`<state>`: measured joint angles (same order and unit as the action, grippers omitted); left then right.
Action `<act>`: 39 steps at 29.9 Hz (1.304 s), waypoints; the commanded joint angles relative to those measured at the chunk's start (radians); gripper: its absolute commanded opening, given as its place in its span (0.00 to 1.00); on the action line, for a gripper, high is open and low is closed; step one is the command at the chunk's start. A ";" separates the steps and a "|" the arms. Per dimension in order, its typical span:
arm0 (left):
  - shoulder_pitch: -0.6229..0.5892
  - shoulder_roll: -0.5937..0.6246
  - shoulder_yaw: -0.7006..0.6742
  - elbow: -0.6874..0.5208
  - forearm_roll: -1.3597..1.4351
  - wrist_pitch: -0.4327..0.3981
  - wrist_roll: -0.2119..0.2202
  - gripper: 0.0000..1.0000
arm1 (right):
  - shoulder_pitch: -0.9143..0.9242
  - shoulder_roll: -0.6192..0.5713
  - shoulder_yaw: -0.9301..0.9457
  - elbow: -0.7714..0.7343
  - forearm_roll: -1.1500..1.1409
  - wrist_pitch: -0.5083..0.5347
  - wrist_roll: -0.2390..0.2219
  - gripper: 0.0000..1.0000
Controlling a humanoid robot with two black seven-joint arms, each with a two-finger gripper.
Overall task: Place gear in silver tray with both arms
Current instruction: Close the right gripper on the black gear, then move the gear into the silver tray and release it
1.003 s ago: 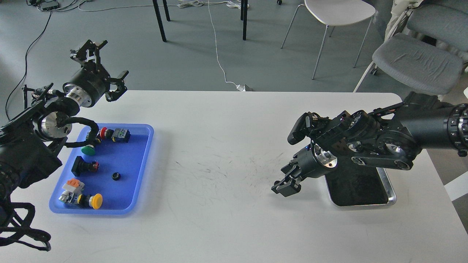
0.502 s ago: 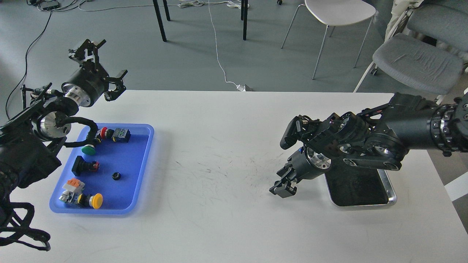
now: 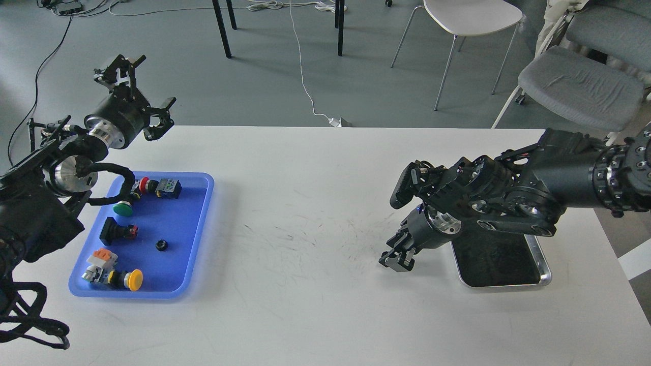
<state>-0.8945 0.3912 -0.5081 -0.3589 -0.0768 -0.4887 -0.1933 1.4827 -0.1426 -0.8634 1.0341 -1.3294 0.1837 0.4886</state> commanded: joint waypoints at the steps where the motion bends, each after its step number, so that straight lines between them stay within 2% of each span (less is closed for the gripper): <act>1: 0.002 0.001 -0.001 0.000 0.000 0.000 0.000 0.99 | -0.001 0.008 0.000 -0.005 -0.001 0.010 0.000 0.35; 8: 0.002 0.000 -0.001 0.015 0.002 0.000 0.000 0.99 | -0.002 0.041 0.000 -0.026 -0.001 0.014 0.000 0.32; 15: 0.002 0.000 -0.001 0.020 0.000 0.000 0.000 0.99 | -0.001 0.043 -0.002 -0.025 -0.019 0.034 0.000 0.22; 25: 0.002 0.000 -0.001 0.020 0.002 0.000 0.000 0.99 | 0.011 0.044 -0.002 -0.019 -0.024 0.045 0.000 0.20; 28: 0.002 0.000 0.000 0.020 0.002 0.000 0.000 0.99 | 0.013 0.043 -0.002 -0.022 -0.031 0.051 0.000 0.13; 31: 0.002 -0.002 0.000 0.020 0.002 0.000 0.000 0.99 | 0.024 0.041 0.000 -0.020 -0.030 0.056 0.000 0.13; 35: 0.002 -0.002 0.002 0.020 0.003 0.000 0.000 0.99 | 0.037 0.031 0.001 -0.020 -0.025 0.063 0.000 0.12; 39: 0.003 -0.003 0.002 0.020 0.003 0.000 0.000 0.99 | 0.080 -0.040 0.009 -0.019 -0.016 0.065 0.000 0.08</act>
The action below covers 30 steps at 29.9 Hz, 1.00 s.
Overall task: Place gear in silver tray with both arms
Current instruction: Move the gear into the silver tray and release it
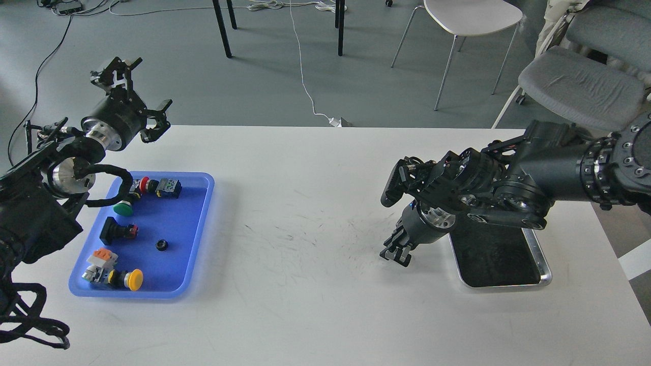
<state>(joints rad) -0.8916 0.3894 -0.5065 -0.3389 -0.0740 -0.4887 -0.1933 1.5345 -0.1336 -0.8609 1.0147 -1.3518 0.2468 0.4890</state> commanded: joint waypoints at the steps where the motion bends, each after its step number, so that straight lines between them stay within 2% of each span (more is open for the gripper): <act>1: 0.002 -0.001 0.002 0.000 0.000 0.000 0.000 0.99 | 0.039 -0.072 0.008 -0.001 0.008 0.002 0.000 0.08; 7: 0.005 -0.007 0.003 0.000 0.000 0.000 0.002 0.99 | 0.072 -0.230 0.013 0.016 0.011 0.009 0.000 0.05; 16: 0.007 -0.018 0.005 0.000 0.000 0.000 0.000 0.99 | 0.078 -0.466 -0.003 0.134 -0.058 0.009 0.000 0.02; 21: 0.006 -0.018 0.003 0.000 0.000 0.000 0.000 0.99 | 0.055 -0.520 -0.020 0.154 -0.099 0.009 0.000 0.02; 30: 0.006 -0.018 0.003 0.000 0.000 0.000 0.000 0.99 | -0.024 -0.512 -0.021 0.150 -0.115 0.008 0.000 0.01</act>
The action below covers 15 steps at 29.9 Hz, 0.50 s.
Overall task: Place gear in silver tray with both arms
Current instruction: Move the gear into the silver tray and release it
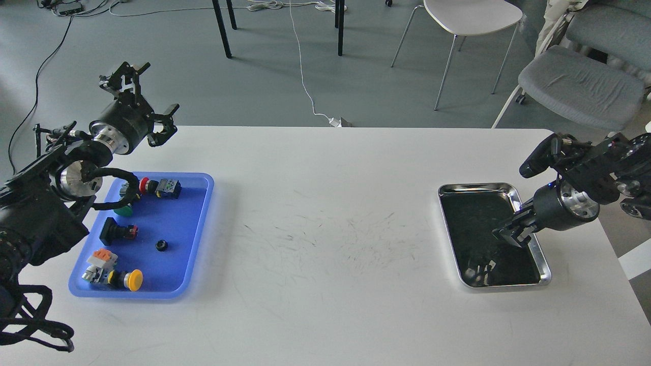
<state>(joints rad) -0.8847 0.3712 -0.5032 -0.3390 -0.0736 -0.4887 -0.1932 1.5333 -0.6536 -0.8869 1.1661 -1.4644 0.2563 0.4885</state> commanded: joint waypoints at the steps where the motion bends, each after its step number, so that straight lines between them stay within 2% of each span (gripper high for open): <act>1: 0.000 0.000 0.000 0.000 0.000 0.000 0.000 0.99 | -0.024 0.011 0.006 -0.003 -0.002 -0.002 0.000 0.01; 15: 0.006 0.003 0.000 0.000 0.000 0.000 0.000 0.99 | -0.076 0.034 0.006 -0.072 -0.004 -0.006 0.000 0.02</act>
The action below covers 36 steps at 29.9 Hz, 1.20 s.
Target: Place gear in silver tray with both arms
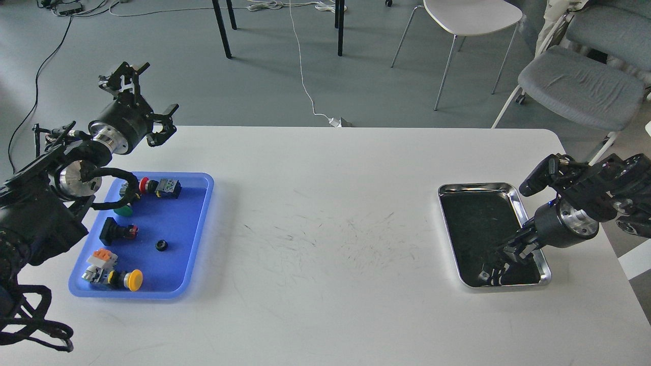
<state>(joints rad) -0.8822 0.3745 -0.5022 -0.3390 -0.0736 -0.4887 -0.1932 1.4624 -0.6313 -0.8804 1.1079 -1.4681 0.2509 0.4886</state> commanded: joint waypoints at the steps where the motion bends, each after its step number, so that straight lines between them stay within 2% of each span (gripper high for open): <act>1: 0.002 0.000 -0.001 0.000 0.000 0.000 0.000 0.99 | -0.005 0.015 0.001 -0.022 0.000 -0.001 0.000 0.02; 10: 0.003 0.004 0.001 0.000 0.002 0.000 0.000 0.99 | -0.031 0.039 0.044 -0.040 0.003 -0.004 0.000 0.06; 16: 0.003 0.007 0.001 0.000 0.002 0.000 -0.002 0.99 | -0.031 0.039 0.047 -0.042 0.003 -0.004 0.000 0.15; 24: 0.003 0.006 0.001 0.000 0.006 0.000 -0.002 0.99 | -0.031 0.039 0.075 -0.040 0.006 -0.004 0.000 0.37; 34: 0.003 0.004 0.001 0.000 0.008 0.000 -0.002 0.99 | -0.030 0.038 0.087 -0.043 0.012 -0.004 0.000 0.47; 36: 0.005 0.004 0.004 0.000 0.011 0.000 -0.002 0.99 | -0.028 0.025 0.106 -0.046 0.026 -0.008 0.000 0.57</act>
<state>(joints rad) -0.8790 0.3792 -0.5016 -0.3390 -0.0661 -0.4887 -0.1948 1.4305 -0.5951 -0.7922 1.0665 -1.4561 0.2469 0.4888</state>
